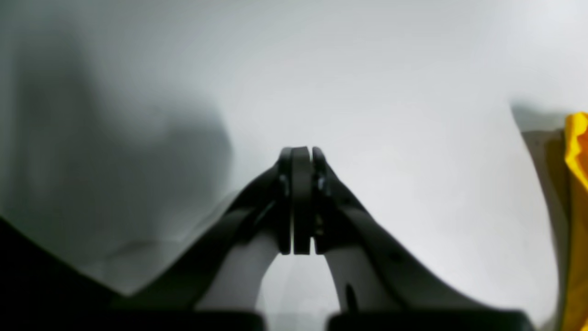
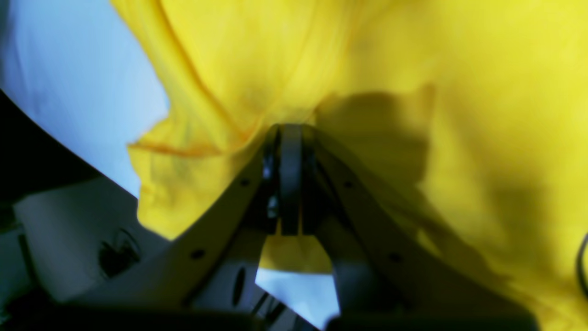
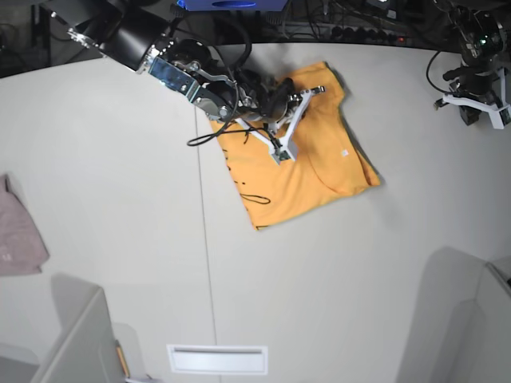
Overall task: Fold the T-shirt properly
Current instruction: 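Release the shirt and raise the right gripper away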
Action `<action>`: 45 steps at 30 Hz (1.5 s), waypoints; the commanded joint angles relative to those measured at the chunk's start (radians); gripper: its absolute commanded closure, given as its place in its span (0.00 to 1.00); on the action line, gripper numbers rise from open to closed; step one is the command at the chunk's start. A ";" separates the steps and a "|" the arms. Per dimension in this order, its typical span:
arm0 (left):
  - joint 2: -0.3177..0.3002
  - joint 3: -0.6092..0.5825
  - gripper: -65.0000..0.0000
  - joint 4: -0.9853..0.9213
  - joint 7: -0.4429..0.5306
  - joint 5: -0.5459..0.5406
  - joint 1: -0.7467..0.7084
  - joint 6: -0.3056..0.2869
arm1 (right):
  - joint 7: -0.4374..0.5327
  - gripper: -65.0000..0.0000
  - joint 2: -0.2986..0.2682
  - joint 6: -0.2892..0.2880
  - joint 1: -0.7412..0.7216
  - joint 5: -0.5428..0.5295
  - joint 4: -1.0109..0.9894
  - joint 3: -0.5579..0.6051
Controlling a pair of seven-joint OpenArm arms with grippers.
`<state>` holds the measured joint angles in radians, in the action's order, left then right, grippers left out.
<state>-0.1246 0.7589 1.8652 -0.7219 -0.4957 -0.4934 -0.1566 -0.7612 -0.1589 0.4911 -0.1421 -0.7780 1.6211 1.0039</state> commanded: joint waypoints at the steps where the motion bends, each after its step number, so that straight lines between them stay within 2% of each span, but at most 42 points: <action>1: -0.011 -0.006 1.00 0.018 0.020 -0.004 -0.004 -0.002 | 0.007 1.00 0.008 -0.006 -0.026 -0.007 0.040 0.008; 7: 0.015 -0.049 1.00 0.023 0.020 -0.004 0.002 -0.002 | -0.063 1.00 0.018 -0.006 -0.067 -0.011 0.034 0.049; 12: 0.023 -0.103 1.00 0.023 0.020 -0.004 0.014 -0.002 | -0.120 1.00 0.068 -0.009 -0.087 -0.010 -0.038 0.054; 17: 0.024 -0.200 1.00 0.024 0.020 -0.004 0.017 -0.002 | -0.136 1.00 0.071 -0.050 -0.103 -0.014 -0.040 0.089; 19: 0.024 -0.227 1.00 0.030 0.020 -0.004 0.017 -0.002 | -0.129 1.00 0.046 -0.048 -0.083 -0.014 0.002 0.019; 22: 0.026 -0.240 1.00 0.058 0.020 -0.044 0.006 -0.002 | -0.133 1.00 -0.012 -0.050 -0.021 -0.014 0.123 -0.164; 25: 0.013 -0.229 1.00 0.050 0.014 -0.242 0.005 -0.002 | -0.136 1.00 -0.080 -0.055 0.034 -0.014 0.242 -0.317; 28: -0.043 -0.230 0.99 0.035 -0.083 -0.407 0.015 -0.001 | -0.136 1.00 -0.130 -0.055 0.074 -0.014 0.315 -0.394; 31: -0.056 -0.238 0.52 0.034 -0.155 -0.490 0.042 0.001 | -0.136 1.00 -0.161 -0.055 0.112 -0.014 0.334 -0.417; 33: -0.053 -0.238 0.20 0.034 -0.190 -0.485 0.062 0.001 | -0.136 1.00 -0.175 -0.055 0.137 -0.014 0.334 -0.415; 35: -0.042 -0.240 0.00 0.018 -0.210 -0.495 0.072 -0.001 | -0.133 1.00 -0.181 -0.055 0.161 -0.014 0.338 -0.415; 39: -0.011 -0.261 0.00 -0.046 -0.233 -0.487 0.109 -0.001 | -0.134 1.00 -0.184 -0.055 0.190 -0.014 0.339 -0.415; 45: -0.016 -0.370 0.00 -0.106 -0.236 -0.453 0.123 0.005 | -0.129 1.00 -0.184 -0.055 0.204 -0.014 0.341 -0.415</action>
<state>-0.1329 0.3851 1.7458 -0.9661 -0.9398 -0.3710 -0.1459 -0.9016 -0.3408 0.4450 0.0723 -0.7856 1.9419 0.5930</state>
